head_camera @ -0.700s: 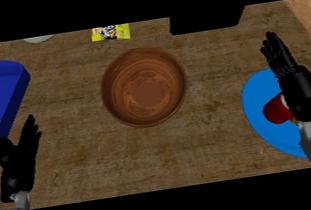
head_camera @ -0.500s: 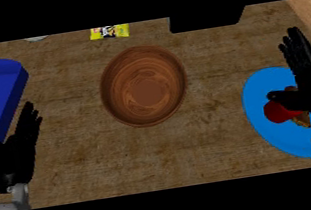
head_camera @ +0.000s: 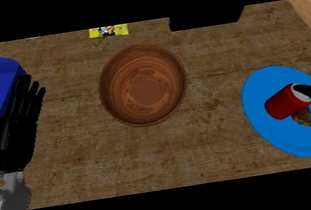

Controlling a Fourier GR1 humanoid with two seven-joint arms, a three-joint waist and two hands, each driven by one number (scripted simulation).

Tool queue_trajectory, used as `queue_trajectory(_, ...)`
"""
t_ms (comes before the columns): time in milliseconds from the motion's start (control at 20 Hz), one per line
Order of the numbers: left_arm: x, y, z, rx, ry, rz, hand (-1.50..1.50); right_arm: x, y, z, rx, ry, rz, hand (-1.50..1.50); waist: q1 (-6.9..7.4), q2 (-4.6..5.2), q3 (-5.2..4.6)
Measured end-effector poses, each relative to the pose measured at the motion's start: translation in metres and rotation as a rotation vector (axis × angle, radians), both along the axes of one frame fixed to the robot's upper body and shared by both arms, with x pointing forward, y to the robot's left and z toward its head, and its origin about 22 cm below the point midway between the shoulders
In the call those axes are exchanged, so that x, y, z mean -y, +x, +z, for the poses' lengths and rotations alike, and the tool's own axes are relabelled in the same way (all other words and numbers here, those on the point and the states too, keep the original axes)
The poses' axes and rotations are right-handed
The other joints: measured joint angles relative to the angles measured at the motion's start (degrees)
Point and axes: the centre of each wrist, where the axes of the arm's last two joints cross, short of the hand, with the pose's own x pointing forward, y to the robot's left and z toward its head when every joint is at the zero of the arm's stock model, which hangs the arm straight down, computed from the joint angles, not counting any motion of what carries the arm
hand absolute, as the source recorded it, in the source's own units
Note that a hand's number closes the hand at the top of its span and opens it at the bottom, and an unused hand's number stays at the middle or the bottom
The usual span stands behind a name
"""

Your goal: Pick the can from the plate and place it in the bowl

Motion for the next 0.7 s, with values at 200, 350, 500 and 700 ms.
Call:
queue_trajectory(200, -0.004, 0.000, 0.002, 0.014, -0.025, -0.028, 0.00, 0.023, 0.008, 0.027, -0.071, -0.131, -0.048, -1.50, 0.45, -0.01, 0.10)
queue_trajectory(350, -0.009, -0.001, 0.004, 0.015, -0.033, -0.040, 0.00, 0.035, 0.015, 0.050, -0.215, -0.187, -0.010, -1.50, 0.84, 0.02, 0.08)
queue_trajectory(500, -0.009, 0.003, 0.006, 0.021, -0.036, -0.050, 0.00, 0.042, 0.020, 0.065, -0.431, -0.196, 0.083, -1.50, 1.33, 0.21, 0.00)
queue_trajectory(700, -0.004, 0.007, 0.008, 0.031, -0.036, -0.074, 0.00, 0.040, 0.026, 0.071, -0.754, -0.161, 0.252, -1.50, 2.47, 0.50, -0.06)
